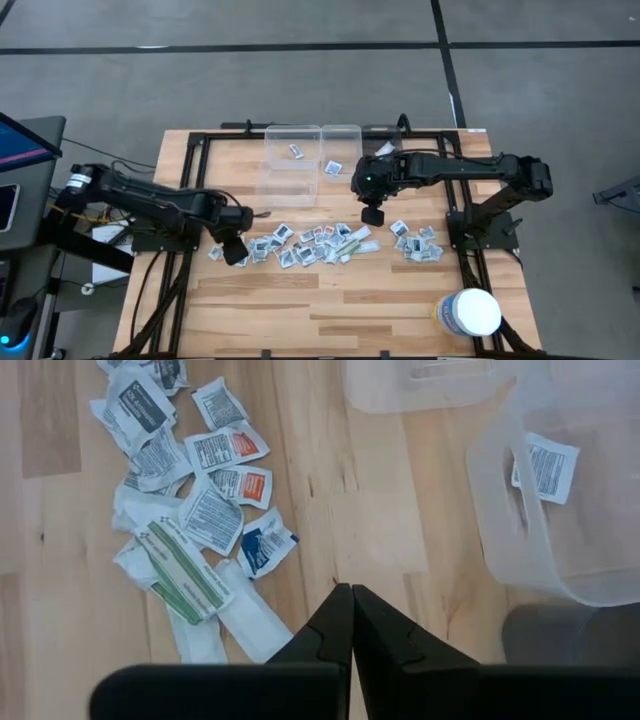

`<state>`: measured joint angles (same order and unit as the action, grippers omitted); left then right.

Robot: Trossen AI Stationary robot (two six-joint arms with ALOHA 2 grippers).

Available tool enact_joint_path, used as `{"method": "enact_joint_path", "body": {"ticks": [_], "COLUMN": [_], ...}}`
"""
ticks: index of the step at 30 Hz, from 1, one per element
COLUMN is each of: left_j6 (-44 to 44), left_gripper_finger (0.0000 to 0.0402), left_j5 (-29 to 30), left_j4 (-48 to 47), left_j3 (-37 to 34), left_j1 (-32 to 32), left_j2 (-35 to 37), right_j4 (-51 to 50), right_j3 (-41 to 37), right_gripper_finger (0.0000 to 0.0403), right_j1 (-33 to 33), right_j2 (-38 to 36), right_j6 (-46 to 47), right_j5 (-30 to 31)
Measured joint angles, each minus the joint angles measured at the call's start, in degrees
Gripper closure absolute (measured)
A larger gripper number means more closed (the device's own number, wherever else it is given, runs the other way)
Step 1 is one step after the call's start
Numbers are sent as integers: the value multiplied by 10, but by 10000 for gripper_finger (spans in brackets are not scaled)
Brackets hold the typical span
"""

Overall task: Pick & Place First Aid Supplies
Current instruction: Put the towelette pack into the bottom transparent bin

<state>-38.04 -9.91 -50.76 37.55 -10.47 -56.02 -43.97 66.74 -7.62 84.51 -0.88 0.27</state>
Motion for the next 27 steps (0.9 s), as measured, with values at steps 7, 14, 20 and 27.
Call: {"method": "enact_joint_path", "body": {"ticks": [7, 14, 20, 27], "left_j6": [10, 40, 47, 35], "left_gripper_finger": [317, 317, 317, 292], "left_j5": [12, 50, 69, 65], "left_j4": [8, 30, 46, 58], "left_j3": [-27, -27, -27, -27], "left_j1": [-11, -13, -26, -35], "left_j2": [-36, -39, -43, -68], "right_j4": [1, 3, 3, 3], "right_j3": [0, 0, 0, 0], "right_gripper_finger": [403, 403, 403, 403], "right_j1": [0, 0, 0, 0], "right_j2": [0, 0, 0, 0], "right_j6": [-1, -1, -1, -1], "right_j5": [0, 0, 0, 0]}}
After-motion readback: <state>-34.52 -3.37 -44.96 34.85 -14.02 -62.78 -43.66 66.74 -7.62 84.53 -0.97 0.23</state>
